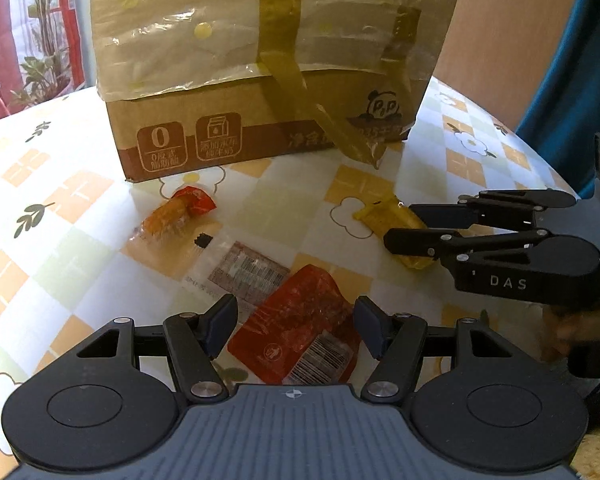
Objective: Organize snacks
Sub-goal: 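Close the right tool on the yellow pack while the left tool closes on the red pack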
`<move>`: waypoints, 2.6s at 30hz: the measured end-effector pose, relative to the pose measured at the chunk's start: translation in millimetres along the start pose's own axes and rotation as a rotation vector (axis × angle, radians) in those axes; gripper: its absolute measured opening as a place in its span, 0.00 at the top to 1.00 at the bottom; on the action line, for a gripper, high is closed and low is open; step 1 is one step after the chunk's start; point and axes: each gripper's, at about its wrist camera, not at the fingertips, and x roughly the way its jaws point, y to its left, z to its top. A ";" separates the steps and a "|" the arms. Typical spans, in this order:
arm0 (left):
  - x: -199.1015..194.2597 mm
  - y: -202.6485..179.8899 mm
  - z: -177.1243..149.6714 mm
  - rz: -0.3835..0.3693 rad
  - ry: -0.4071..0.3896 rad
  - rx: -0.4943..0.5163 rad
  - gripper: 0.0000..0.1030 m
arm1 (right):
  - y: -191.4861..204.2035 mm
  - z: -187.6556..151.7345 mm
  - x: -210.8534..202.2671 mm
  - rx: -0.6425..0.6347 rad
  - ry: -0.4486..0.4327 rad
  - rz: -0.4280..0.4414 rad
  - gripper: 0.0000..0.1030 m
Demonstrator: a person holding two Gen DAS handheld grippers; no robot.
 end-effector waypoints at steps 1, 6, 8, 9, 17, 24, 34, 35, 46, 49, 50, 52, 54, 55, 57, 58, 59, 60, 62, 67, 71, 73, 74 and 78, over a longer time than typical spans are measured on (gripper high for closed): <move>-0.5 -0.2 -0.6 0.003 -0.002 0.002 0.35 | 0.0 0.0 0.3 -0.001 0.000 0.000 0.64; -0.1 -2.1 -3.8 0.025 -0.016 -0.011 0.36 | 0.1 0.1 0.4 -0.001 0.000 -0.001 0.64; -0.6 -5.0 -6.2 0.044 -0.025 -0.017 0.36 | -0.1 0.1 0.3 -0.001 0.000 -0.001 0.64; -1.6 -6.1 -7.2 0.053 -0.030 -0.022 0.37 | 0.0 0.1 0.3 -0.001 0.000 -0.001 0.64; -13.1 -13.1 -11.7 0.105 -0.092 -0.024 0.79 | 0.3 0.2 0.4 -0.002 0.000 -0.001 0.64; -12.9 -8.5 -11.7 0.121 -0.090 -0.044 0.78 | 0.0 0.1 0.3 -0.002 0.001 -0.002 0.64; -14.7 8.1 -10.9 0.187 -0.093 -0.114 0.50 | 0.0 0.4 0.8 -0.003 0.001 -0.003 0.64; -14.3 10.4 -10.8 0.193 -0.090 -0.122 0.49 | -0.2 0.5 0.9 -0.003 0.001 -0.003 0.64; -6.9 28.4 -7.9 0.162 -0.068 -0.166 0.29 | 0.2 0.8 1.2 -0.004 0.002 -0.004 0.64; -3.8 30.5 -3.5 0.157 -0.067 -0.128 0.28 | 0.4 0.7 1.1 -0.004 0.002 -0.004 0.64; -3.0 29.2 -1.9 0.158 -0.067 -0.106 0.28 | 0.4 0.7 1.1 -0.004 0.002 -0.004 0.64; -2.2 25.6 0.2 0.152 -0.066 -0.055 0.28 | 0.3 0.7 1.1 -0.004 0.002 -0.004 0.64; 0.2 25.0 1.0 0.115 -0.051 -0.025 0.28 | 0.1 0.8 1.1 -0.003 0.002 -0.003 0.64; 1.8 25.3 0.7 0.096 -0.035 -0.021 0.28 | 0.4 0.7 1.1 -0.003 0.001 -0.004 0.64; 2.3 22.4 -1.4 0.100 -0.030 -0.002 0.28 | 0.5 0.6 1.0 -0.004 0.002 -0.004 0.64; 2.7 21.3 -2.6 0.100 -0.029 0.006 0.28 | 0.5 0.6 1.0 -0.003 0.002 -0.004 0.64; 2.5 20.9 -3.7 0.101 -0.030 0.009 0.28 | 0.5 0.6 0.9 -0.003 0.001 -0.004 0.64; 2.1 21.1 -4.6 0.100 -0.032 0.007 0.28 | 0.3 0.7 0.9 -0.002 0.001 -0.003 0.64; 1.4 21.5 -6.2 0.100 -0.037 0.002 0.28 | 0.1 0.4 0.9 -0.001 0.000 -0.002 0.64; -1.2 18.9 -8.3 0.098 -0.043 0.000 0.38 | 0.2 0.5 0.8 0.000 0.000 -0.001 0.64; -4.7 16.0 -10.8 0.094 -0.049 -0.013 0.48 | -0.1 0.7 0.8 0.001 0.000 -0.001 0.64; -6.7 14.4 -12.3 0.085 -0.052 -0.018 0.61 | -0.1 0.6 0.7 0.001 0.000 -0.001 0.64; -7.4 12.9 -12.8 0.085 -0.051 -0.017 0.61 | 0.0 0.6 0.6 0.001 0.000 -0.001 0.64; -10.2 11.3 -14.8 0.091 -0.056 -0.024 0.62 | -0.1 0.7 0.8 0.002 0.000 0.000 0.64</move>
